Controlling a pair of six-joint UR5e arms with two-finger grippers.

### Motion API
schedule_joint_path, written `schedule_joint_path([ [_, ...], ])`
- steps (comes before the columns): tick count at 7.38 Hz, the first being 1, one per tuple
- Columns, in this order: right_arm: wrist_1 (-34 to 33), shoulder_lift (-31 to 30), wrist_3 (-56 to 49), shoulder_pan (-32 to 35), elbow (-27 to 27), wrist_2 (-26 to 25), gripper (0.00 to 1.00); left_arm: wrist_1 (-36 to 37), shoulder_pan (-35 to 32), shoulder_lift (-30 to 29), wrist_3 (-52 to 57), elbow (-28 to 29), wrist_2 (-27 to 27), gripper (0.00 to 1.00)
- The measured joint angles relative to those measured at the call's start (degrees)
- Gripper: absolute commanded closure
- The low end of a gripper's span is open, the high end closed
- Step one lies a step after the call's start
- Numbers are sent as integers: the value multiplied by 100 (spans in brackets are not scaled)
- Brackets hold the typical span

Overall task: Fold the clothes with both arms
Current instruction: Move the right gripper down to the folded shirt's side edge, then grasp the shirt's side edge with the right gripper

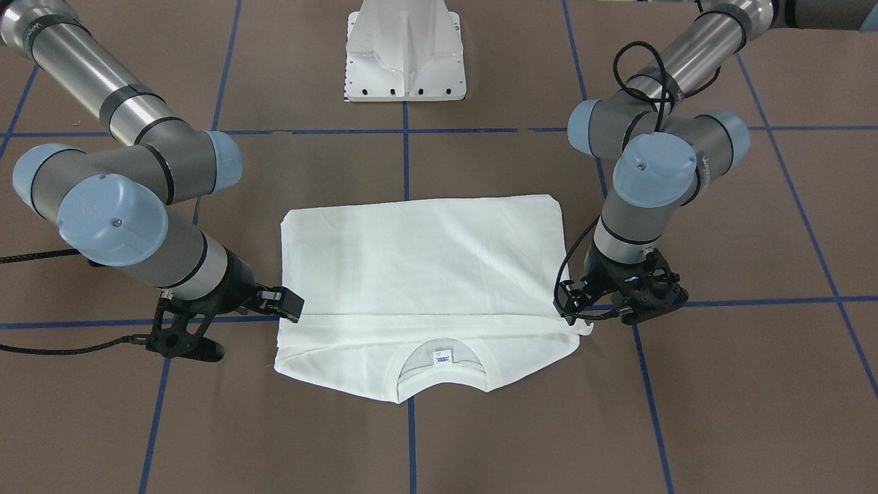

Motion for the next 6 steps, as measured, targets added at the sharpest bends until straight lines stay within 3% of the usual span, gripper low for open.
schedule_joint_path([
  [3,32,-1045,419,-543,1396,-311,1,424,-82,102,-6,-579,23,0],
  [6,-16,-1524,616,-1366,1795,-1032,1,728,-90,261,-14,-1165,221,0],
])
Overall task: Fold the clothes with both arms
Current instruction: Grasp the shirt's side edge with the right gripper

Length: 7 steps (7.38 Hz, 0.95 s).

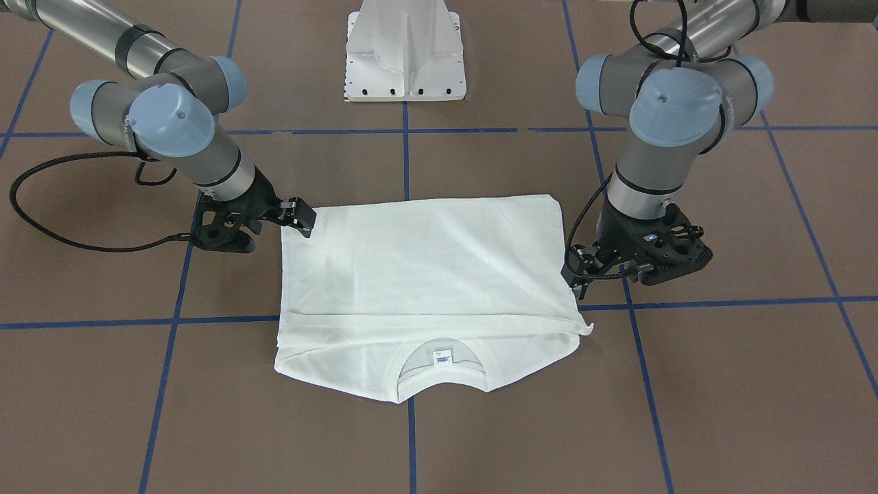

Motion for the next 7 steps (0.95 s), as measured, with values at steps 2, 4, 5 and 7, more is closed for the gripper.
schedule_joint_path([
  [2,-18,-72,52,-271,-10,-245,9,33,6,3,-13,-60,115,0],
  [4,-27,-91,61,-389,-36,-355,36,32,10,17,-44,-69,137,0],
  [5,-29,-92,62,-410,-38,-366,58,30,10,27,-51,-68,139,0],
  [7,-120,-70,62,-426,-20,-346,95,29,12,36,-50,-66,148,0],
])
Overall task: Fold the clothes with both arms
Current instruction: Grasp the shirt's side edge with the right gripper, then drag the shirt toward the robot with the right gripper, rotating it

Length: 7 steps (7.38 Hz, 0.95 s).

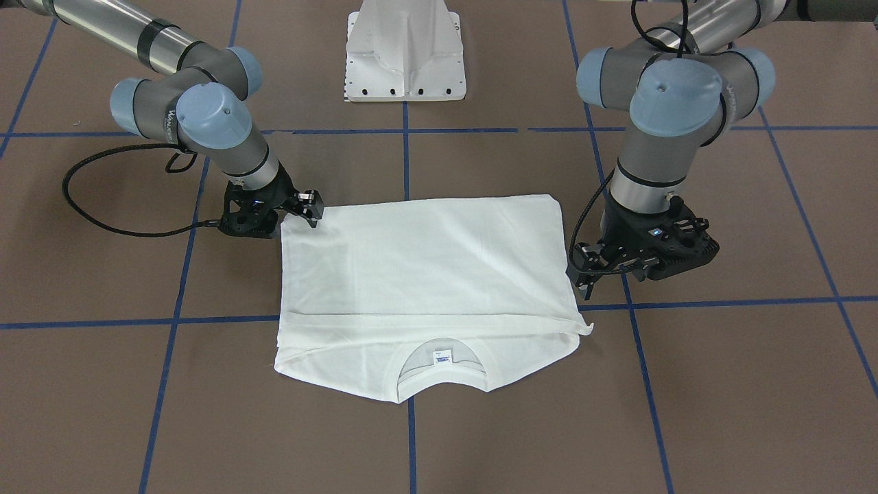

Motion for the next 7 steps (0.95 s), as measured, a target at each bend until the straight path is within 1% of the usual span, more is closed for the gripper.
schedule_joint_path([
  [1,-85,27,0,-8,22,2,100,0,3,10,4,3,5,0],
  [3,-150,52,0,-11,113,30,100,0,3,25,16,7,9,0],
  [4,-225,35,-7,12,249,60,100,1,4,27,19,8,12,0],
  [6,-617,-107,-71,110,747,89,100,7,4,25,15,5,59,0],
  [7,-761,-336,-121,136,1053,92,100,8,4,22,13,-1,79,0],
])
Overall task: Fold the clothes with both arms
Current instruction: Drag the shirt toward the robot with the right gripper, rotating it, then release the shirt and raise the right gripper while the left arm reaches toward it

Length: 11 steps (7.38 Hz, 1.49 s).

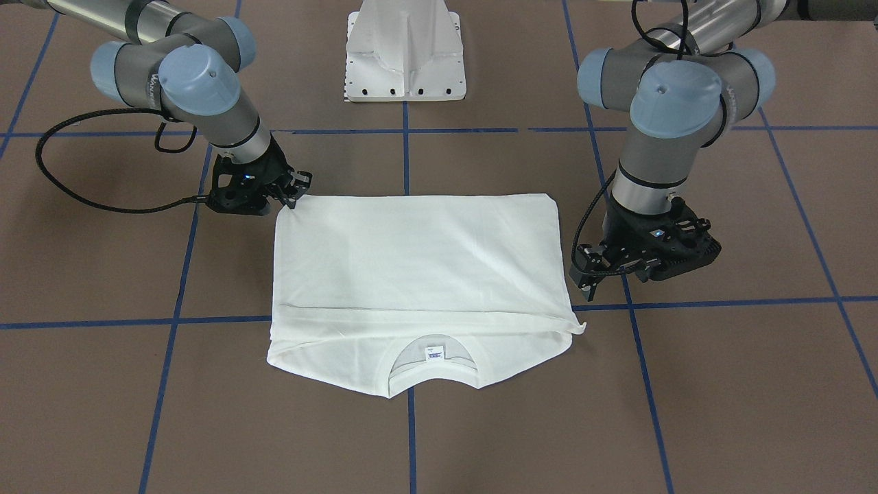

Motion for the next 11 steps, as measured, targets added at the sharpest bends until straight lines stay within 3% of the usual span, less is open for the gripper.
schedule_joint_path([
  [4,-40,-1624,-569,-72,1258,38,100,12,0,6,-19,-55,162,0],
  [6,-13,-2155,-609,-455,1749,498,100,119,11,-4,-33,-146,175,0],
  [8,26,-2418,-607,-1251,2016,867,100,176,20,-21,-36,-279,169,0],
  [9,33,-2535,-599,-1702,2117,941,87,187,21,-18,-38,-375,161,0],
  [10,36,-2619,-577,-2026,2174,970,1,195,27,-14,-42,-459,153,0],
  [11,40,-2649,-526,-2213,2170,983,0,202,33,-14,-46,-503,143,0],
])
